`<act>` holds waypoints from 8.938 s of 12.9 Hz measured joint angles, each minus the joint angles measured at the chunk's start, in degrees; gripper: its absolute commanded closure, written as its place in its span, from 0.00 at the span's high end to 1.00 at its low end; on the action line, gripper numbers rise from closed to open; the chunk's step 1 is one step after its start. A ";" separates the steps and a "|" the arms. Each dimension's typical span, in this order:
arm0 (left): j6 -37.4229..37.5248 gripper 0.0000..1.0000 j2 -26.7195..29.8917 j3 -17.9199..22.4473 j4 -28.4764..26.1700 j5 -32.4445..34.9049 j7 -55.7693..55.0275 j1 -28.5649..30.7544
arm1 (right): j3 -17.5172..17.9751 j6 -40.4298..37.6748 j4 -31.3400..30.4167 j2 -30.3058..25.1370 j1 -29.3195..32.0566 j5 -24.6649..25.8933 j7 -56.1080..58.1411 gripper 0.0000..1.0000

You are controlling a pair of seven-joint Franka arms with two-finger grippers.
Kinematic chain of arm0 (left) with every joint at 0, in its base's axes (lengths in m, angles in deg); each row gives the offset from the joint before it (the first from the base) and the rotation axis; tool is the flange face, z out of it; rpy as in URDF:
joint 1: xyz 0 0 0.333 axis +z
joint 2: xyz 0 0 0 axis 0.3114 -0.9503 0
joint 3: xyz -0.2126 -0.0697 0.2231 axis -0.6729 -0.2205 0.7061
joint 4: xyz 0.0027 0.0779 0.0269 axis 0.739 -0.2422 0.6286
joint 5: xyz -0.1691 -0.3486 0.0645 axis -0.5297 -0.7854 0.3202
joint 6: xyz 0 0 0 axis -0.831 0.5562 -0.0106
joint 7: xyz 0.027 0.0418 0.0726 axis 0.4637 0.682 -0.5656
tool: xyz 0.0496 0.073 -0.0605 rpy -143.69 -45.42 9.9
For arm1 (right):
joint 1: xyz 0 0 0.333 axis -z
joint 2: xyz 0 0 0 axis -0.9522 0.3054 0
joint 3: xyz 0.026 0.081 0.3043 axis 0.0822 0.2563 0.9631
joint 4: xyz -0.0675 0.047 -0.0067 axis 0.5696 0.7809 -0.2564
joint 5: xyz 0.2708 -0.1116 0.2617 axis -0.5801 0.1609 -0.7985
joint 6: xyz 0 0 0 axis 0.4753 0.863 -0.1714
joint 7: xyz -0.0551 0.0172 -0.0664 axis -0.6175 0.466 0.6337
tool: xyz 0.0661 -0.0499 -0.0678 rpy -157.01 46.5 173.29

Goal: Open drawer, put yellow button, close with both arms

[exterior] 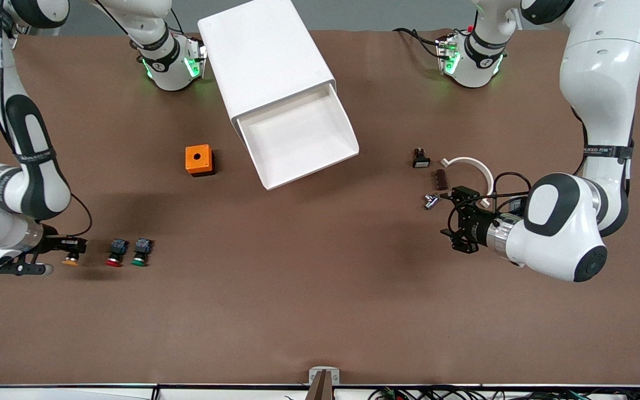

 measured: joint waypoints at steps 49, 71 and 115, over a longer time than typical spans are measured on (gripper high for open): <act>-20.01 1.00 4.11 -12.40 -9.93 12.49 31.87 -25.38 | -0.09 -31.18 10.28 -19.38 -52.45 -0.88 -58.14 1.00; -20.37 1.00 2.74 -12.14 -11.48 6.82 28.20 -34.81 | -0.46 -32.22 10.59 -21.28 -12.65 -0.78 -6.38 1.00; 1.41 1.00 48.23 10.74 -23.14 22.85 98.36 -3.10 | 0.10 -36.11 -1.70 -40.13 -10.93 -1.68 -3.29 1.00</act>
